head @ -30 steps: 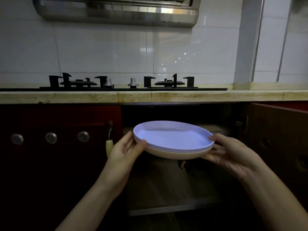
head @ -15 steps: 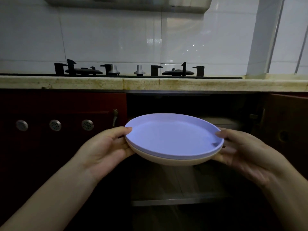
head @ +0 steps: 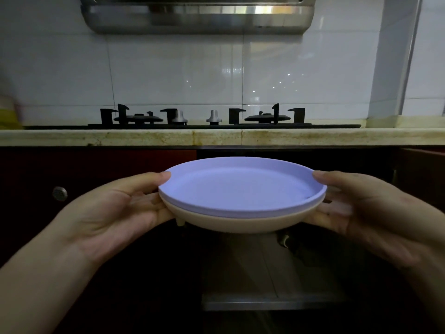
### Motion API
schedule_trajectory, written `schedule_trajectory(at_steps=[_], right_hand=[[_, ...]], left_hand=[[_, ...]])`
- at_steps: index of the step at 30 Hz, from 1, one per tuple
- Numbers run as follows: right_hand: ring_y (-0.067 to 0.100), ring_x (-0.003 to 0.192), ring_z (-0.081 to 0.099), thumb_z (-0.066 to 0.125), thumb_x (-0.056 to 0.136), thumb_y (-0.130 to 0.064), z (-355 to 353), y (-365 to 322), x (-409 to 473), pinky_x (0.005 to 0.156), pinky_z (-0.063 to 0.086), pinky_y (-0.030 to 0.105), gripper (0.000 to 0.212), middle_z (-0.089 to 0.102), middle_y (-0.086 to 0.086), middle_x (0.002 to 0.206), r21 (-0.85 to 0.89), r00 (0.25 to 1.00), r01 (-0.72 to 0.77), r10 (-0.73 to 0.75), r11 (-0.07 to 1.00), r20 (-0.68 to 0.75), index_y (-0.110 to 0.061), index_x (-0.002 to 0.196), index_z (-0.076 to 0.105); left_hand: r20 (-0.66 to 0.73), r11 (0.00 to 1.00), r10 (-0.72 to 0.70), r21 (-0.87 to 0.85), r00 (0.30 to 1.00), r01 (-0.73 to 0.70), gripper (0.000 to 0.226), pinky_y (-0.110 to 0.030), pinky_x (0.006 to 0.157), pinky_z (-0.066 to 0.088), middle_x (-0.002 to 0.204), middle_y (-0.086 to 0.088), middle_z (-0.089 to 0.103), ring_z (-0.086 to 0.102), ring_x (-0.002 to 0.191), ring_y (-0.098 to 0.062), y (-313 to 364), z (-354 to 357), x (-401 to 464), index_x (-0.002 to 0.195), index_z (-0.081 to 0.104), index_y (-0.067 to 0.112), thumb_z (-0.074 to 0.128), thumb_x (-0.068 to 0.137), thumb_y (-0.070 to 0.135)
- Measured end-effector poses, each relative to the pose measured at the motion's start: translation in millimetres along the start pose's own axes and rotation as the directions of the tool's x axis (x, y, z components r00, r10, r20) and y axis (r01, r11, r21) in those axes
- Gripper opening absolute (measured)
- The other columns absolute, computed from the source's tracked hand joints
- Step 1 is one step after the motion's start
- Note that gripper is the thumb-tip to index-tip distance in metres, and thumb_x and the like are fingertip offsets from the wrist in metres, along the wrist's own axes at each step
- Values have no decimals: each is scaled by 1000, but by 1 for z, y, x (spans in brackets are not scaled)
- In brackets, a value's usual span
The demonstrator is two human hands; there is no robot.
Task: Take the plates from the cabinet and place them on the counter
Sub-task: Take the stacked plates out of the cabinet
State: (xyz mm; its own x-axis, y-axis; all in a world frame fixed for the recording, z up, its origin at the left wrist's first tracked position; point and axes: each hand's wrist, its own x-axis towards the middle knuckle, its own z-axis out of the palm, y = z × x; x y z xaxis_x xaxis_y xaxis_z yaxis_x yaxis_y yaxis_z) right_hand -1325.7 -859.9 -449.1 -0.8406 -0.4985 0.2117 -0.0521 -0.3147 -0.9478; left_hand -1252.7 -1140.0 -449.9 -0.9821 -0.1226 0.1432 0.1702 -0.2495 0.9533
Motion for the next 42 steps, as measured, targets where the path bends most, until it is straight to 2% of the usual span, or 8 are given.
schedule_trajectory(at_steps=[5,10,13,15,21,34,37,42], right_hand=[[31,83,73,56,68,-10,20,-29,-17,54,59,36,37,72,25,98,166,997,-21,7,986,82,9,100,61],[34,90,71,58,66,-8,34,-53,-13,58,60,42,49,69,29,104,178,997,2,-16,984,77,10,112,55],[36,90,70,57,67,-5,41,-72,-1,60,59,48,51,66,32,109,196,997,-5,-9,981,73,12,116,52],[37,87,70,53,78,-2,47,-86,9,55,59,48,42,63,34,112,211,997,-6,-10,977,73,11,118,50],[44,83,66,54,86,-8,58,-111,47,46,57,46,41,53,34,119,80,1000,5,-7,997,20,1,125,44],[39,77,68,53,88,-9,51,-120,139,49,58,45,27,58,32,108,92,999,-10,6,996,50,1,112,47],[38,80,69,52,88,-8,55,-136,166,55,58,48,31,59,32,111,112,999,-20,14,994,52,2,116,46],[34,63,72,48,87,-2,69,-173,210,43,57,42,18,62,30,99,155,997,-65,56,986,58,5,103,52]], left_hand=[[12,999,38,-34,999,-37,67,-46,107,35,129,-17,59,57,120,-27,23,-4,-7,126,55,4,74,64,24],[-28,994,105,-4,994,-105,72,-43,105,42,131,-15,58,59,117,-26,51,10,-18,130,51,7,67,63,29],[2,984,108,-145,994,-107,91,-42,73,59,116,-26,65,68,99,-34,77,18,-22,117,56,-6,88,34,8],[38,960,114,-263,993,-100,97,-47,55,58,109,-32,65,69,91,-39,95,25,-23,113,56,-13,88,22,-5],[-48,975,158,-151,986,-164,65,-46,65,55,123,-31,56,59,105,-38,117,30,2,124,48,-8,59,63,9],[-54,972,190,-129,980,-195,51,-47,57,58,108,-36,62,68,87,-40,148,8,76,111,52,-9,57,63,8],[-78,978,160,-121,984,-168,55,-47,61,57,112,-36,61,66,94,-40,168,4,98,116,50,-8,56,63,7],[-101,982,99,-149,990,-113,53,-50,60,54,102,-33,64,66,85,-35,213,3,136,107,52,-13,60,57,1]])
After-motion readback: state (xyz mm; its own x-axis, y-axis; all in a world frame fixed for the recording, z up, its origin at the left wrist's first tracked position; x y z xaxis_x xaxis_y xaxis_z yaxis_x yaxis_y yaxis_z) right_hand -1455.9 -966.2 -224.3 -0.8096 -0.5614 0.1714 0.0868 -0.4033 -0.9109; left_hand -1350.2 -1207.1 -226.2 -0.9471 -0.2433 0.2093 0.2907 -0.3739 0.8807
